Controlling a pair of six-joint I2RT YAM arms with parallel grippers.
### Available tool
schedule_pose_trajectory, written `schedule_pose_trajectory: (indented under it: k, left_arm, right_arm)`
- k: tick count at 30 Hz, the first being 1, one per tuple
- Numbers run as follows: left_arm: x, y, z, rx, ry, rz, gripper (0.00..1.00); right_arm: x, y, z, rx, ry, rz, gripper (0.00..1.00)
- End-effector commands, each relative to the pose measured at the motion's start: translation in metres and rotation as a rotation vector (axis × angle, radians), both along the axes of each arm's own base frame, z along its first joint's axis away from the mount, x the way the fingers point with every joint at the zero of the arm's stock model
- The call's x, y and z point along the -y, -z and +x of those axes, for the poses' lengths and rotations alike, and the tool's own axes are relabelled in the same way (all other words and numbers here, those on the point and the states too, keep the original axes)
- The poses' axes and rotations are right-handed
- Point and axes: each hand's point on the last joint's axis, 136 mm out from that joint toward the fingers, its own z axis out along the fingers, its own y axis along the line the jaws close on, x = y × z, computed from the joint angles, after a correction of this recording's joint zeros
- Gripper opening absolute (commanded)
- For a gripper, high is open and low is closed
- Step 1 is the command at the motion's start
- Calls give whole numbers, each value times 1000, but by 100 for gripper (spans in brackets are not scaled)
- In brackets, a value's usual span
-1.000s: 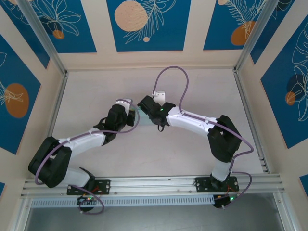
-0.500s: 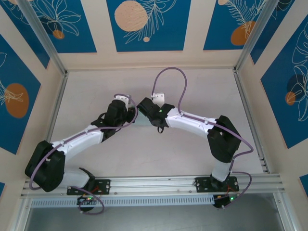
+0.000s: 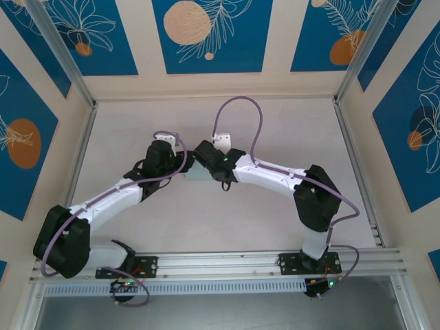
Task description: Fold the paper box
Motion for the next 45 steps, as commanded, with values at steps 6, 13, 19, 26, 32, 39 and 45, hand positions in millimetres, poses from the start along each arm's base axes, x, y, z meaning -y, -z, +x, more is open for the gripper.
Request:
schedule_pose_trajectory:
  k: [6, 13, 19, 26, 32, 39, 45]
  left_arm:
    - [-4, -4, 2, 4, -22, -76, 43]
    - [-11, -2, 9, 1, -81, -82, 38]
    - [-12, -4, 16, 6, -127, -128, 40]
    - [-13, -1, 18, -7, -151, -154, 38]
    - [-11, 10, 19, -42, -157, -159, 32]
    - [-15, 26, 15, -77, -184, -153, 29]
    - [-21, 37, 10, -101, -204, -138, 25]
  right_arm:
    - [-2, 27, -15, -91, -34, -83, 0]
    - [-3, 28, -16, -91, -34, -89, 0]
    - [-3, 28, -16, -82, -31, -98, 0]
    - [-5, 28, -17, -78, -34, -102, 0]
    - [-6, 28, -17, -76, -39, -109, 0]
    - [-6, 28, -18, -72, -34, -112, 0]
    - [-7, 33, -18, -80, -30, -116, 0]
